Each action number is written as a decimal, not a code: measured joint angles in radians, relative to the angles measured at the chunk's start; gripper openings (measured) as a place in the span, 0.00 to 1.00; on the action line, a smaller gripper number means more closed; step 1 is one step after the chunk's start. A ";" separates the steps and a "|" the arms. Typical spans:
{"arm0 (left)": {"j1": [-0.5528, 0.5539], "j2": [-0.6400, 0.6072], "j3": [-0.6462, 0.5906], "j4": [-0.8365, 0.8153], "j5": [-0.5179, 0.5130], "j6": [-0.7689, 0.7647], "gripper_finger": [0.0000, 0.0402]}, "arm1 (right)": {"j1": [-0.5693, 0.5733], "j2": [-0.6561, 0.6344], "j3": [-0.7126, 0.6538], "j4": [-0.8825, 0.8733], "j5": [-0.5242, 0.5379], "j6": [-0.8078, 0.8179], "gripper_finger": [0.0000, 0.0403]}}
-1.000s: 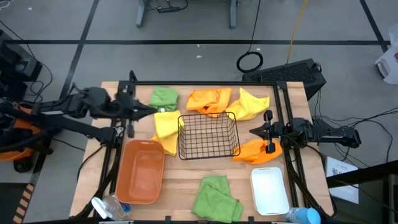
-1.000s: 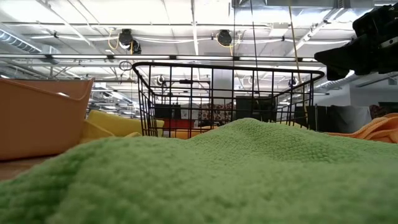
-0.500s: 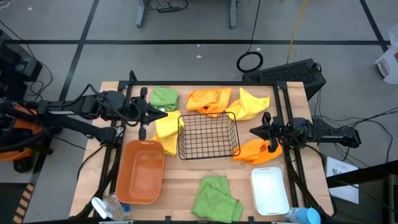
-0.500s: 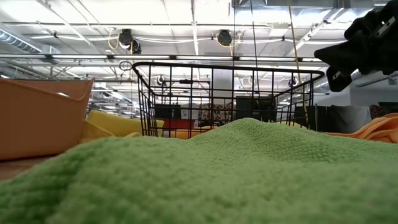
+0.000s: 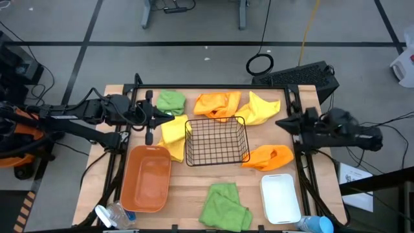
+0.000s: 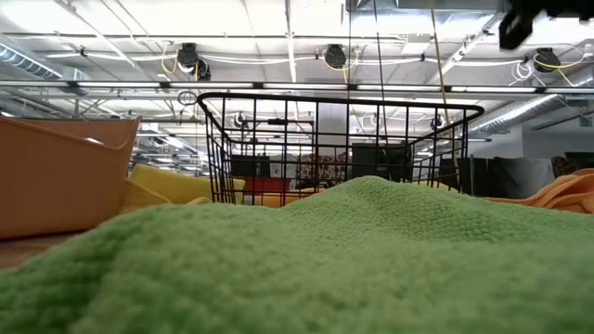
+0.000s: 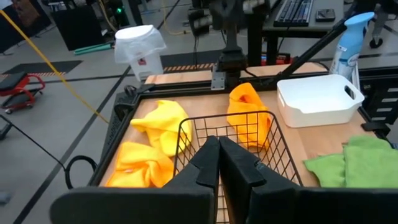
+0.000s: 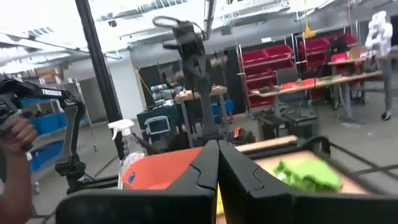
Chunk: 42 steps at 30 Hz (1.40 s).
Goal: Sort microfiber towel by color & place in baskets
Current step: Put the left yellow microfiber cloth into the white bin
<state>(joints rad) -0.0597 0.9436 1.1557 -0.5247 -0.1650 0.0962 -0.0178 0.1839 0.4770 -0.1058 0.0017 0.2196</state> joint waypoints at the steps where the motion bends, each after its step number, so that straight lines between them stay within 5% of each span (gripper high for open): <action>1: 0.000 0.000 0.000 0.000 0.000 0.007 0.04 | 0.000 0.039 0.055 -0.025 0.000 -0.015 0.00; 14: 0.000 0.000 0.000 -0.018 -0.119 0.017 0.04 | 0.000 0.624 0.638 -0.358 0.201 -0.099 0.00; 25: 0.000 0.000 0.000 -0.079 -0.184 -0.012 0.04 | 0.000 0.890 0.652 -0.370 0.207 -0.178 0.00; 42: 0.157 0.006 -0.001 -0.180 -0.135 -0.031 0.04 | 0.000 0.978 0.648 -0.317 0.206 -0.141 0.00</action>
<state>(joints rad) 0.0978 0.9493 1.1549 -0.7049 -0.3002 0.0651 -0.0177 1.1618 1.1254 -0.4231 0.2081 0.0786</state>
